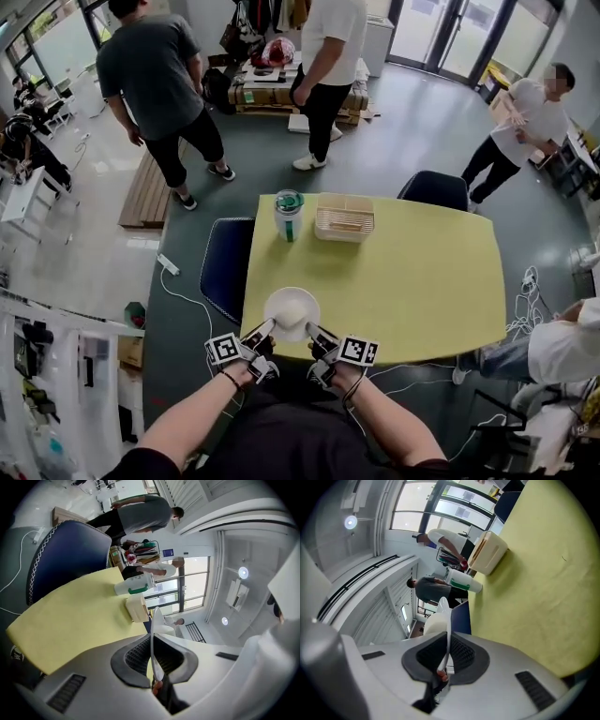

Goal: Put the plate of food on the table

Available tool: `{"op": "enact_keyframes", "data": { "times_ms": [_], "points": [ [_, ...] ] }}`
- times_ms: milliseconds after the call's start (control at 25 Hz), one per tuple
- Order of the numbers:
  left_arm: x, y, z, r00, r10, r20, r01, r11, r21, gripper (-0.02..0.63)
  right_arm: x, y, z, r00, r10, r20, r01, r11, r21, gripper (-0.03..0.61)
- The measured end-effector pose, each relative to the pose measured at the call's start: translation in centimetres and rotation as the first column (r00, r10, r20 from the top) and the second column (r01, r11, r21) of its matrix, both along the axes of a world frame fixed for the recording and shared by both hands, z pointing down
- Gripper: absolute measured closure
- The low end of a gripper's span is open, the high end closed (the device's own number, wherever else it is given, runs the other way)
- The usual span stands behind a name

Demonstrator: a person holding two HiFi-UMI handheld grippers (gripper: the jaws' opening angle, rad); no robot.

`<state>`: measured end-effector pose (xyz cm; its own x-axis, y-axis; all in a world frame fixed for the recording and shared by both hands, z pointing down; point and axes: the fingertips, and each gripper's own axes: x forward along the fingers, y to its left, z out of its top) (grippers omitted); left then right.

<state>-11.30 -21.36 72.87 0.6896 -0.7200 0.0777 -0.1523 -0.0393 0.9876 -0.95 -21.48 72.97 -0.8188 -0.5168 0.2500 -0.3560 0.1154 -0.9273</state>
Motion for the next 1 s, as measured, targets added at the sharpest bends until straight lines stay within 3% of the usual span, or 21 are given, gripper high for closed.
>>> {"op": "enact_keyframes", "data": {
  "times_ms": [80,280,760,1000],
  "points": [
    [-0.8,-0.3,2.4,0.997,0.020,0.073,-0.020,1.000,-0.012,0.598,-0.3,-0.2,1.8,1.000,0.009,-0.007,-0.009,1.000,-0.010,0.555],
    [-0.9,-0.3,6.9,0.990,0.066,0.129,-0.058,0.996,-0.060,0.595,-0.3,0.1,6.2,0.999,0.018,-0.033,-0.020,0.998,-0.052,0.555],
    [-1.5,-0.2,15.0,0.986,0.062,0.157,-0.024,0.973,-0.229,0.592,-0.9,0.5,14.4,0.996,0.064,-0.067,-0.076,0.976,-0.203,0.555],
    [-1.1,-1.6,17.0,0.982,0.065,0.179,-0.017,0.966,-0.258,0.592,-0.5,-0.6,16.6,0.993,0.084,-0.083,-0.102,0.967,-0.233,0.554]
  ]
}}
